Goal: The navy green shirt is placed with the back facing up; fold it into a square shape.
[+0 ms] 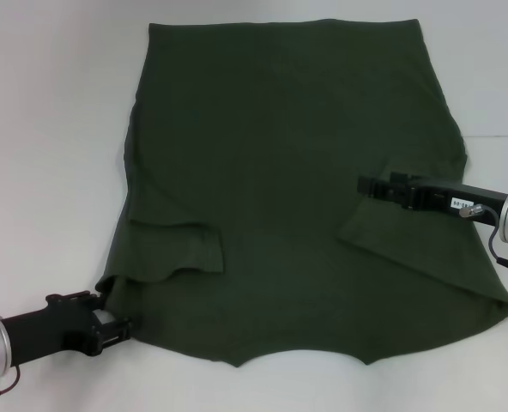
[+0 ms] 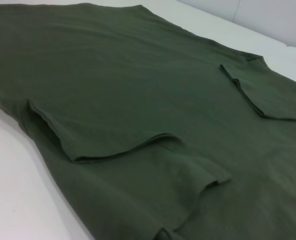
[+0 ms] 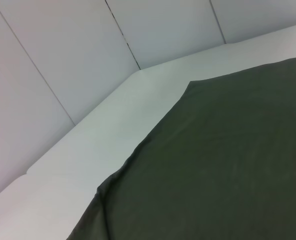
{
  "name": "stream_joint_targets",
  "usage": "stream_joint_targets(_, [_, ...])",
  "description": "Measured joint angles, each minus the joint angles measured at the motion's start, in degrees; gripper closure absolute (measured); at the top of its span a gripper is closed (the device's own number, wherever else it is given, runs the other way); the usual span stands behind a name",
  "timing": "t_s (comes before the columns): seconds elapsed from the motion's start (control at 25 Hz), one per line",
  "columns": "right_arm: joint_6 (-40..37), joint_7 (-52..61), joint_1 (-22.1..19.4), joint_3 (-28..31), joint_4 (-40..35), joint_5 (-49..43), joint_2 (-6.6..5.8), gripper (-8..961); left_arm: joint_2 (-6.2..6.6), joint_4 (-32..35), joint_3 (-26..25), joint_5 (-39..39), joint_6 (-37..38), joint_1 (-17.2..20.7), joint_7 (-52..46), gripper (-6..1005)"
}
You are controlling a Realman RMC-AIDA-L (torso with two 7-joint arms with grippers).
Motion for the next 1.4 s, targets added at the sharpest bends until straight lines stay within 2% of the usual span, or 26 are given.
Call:
stream_joint_targets(0.28, [-0.1, 0.0, 0.0, 0.0, 0.0, 0.0, 0.0, 144, -0.08, 0.7, 0.1, -0.2, 0.3, -0.1, -1.1, 502])
stream_joint_targets(0.56, [-0.2, 0.0, 0.0, 0.0, 0.0, 0.0, -0.03, 144, -0.12, 1.0, 0.1, -0.1, 0.4, -0.4, -2.6, 709])
stream_joint_targets(0.68, [-0.3, 0.9, 0.0, -0.2, 0.0, -0.3, -0.59, 144, -0.12, 1.1, 0.1, -0.4, 1.2, -0.5, -3.7, 821])
stream_joint_targets(0.8, [-1.5, 4.7, 0.1, -0.5, -0.2, -2.6, -2.23, 145, -0.07, 1.3, 0.0, -0.5, 2.7, -0.8, -4.7, 945])
stream_joint_targets(0.84, [-3.2, 8.3, 0.2, -0.5, -0.4, -4.7, -3.62, 145, -0.05, 1.4, 0.0, -0.5, 2.9, -0.9, -5.0, 945])
stream_joint_targets(0.96, [-6.6, 14.1, -0.1, -0.1, -0.6, -7.3, -6.04, 145, -0.1, 1.4, 0.1, -0.5, 3.2, -1.2, -5.8, 944])
stream_joint_targets(1.0, [-6.6, 14.1, -0.1, -0.1, -0.6, -7.3, -6.04, 145, -0.11, 1.4, 0.1, -0.5, 3.3, -1.2, -6.0, 944])
stream_joint_targets(1.2, [-10.7, 21.4, -2.3, 0.0, -1.1, -9.3, -9.53, 144, -0.21, 1.3, 0.1, -1.1, 3.7, -1.4, -6.6, 944])
stream_joint_targets(1.4, [-11.5, 26.6, -4.8, 1.8, -3.2, -14.9, -10.45, 144, -0.21, 1.2, 0.1, -1.5, 4.1, -1.3, -6.7, 944])
